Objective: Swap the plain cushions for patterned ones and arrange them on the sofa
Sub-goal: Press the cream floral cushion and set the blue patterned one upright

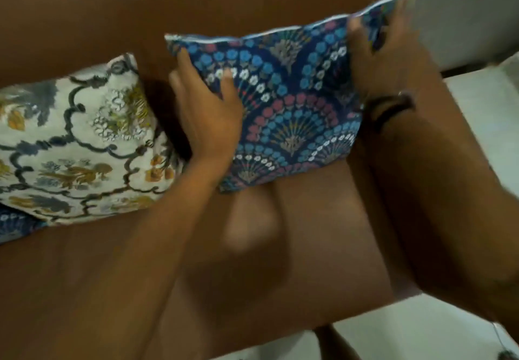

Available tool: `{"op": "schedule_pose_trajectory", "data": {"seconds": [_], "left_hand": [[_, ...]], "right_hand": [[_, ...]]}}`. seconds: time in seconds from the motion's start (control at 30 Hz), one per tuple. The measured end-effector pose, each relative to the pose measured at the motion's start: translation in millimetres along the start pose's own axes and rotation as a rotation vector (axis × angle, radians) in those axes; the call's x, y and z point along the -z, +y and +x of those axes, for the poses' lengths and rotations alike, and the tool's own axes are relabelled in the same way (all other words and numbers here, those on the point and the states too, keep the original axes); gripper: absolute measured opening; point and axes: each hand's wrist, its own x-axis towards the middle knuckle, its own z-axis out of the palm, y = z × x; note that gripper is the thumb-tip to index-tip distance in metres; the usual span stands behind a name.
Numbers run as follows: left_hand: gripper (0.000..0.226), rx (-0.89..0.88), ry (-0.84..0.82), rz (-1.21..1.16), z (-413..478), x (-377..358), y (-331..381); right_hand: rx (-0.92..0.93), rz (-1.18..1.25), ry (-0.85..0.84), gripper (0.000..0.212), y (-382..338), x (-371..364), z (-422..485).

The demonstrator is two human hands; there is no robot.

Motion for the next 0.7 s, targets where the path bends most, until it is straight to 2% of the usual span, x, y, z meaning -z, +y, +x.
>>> {"op": "schedule_pose_trajectory", "data": {"seconds": [0.03, 0.13, 0.23, 0.3, 0.4, 0.47, 0.53, 0.57, 0.63, 0.67, 0.7], "left_hand": [[0.067, -0.059, -0.013, 0.081, -20, -6, -4], [0.066, -0.262, -0.033, 0.338, -68, -22, -23], [0.065, -0.575, -0.125, 0.472, -87, -38, -40], [0.066, -0.687, -0.191, 0.551, -86, -48, -53], [0.067, -0.786, -0.298, 0.756, -74, -60, -80], [0.068, -0.839, -0.304, 0.851, -68, -60, -101], [0.07, -0.754, -0.302, 0.831, -75, -55, -118], [0.071, -0.618, -0.288, 0.824, -84, -52, -124], [0.077, -0.207, -0.237, 0.83, -109, -43, -126], [0.08, -0.071, -0.217, 0.83, -121, -40, -125], [0.081, -0.07, -0.204, 0.819, -132, -39, -122]], "right_hand": [[0.067, 0.026, -0.001, 0.084, -4, -2, -16], [0.328, -0.165, -0.058, 0.079, 5, -22, -72], [0.636, -0.306, -0.031, 0.071, 31, -37, -91], [0.806, -0.351, -0.07, 0.068, 37, -57, -97], [0.856, -0.432, -0.138, 0.065, 49, -78, -81], [0.837, -0.493, -0.136, 0.065, 64, -81, -74], [0.702, -0.506, -0.123, 0.065, 80, -76, -83], [0.582, -0.504, -0.119, 0.067, 90, -72, -90], [0.248, -0.503, -0.126, 0.073, 107, -61, -106], [0.126, -0.489, -0.115, 0.076, 113, -55, -112], [0.111, -0.482, -0.092, 0.077, 116, -51, -118]]}}
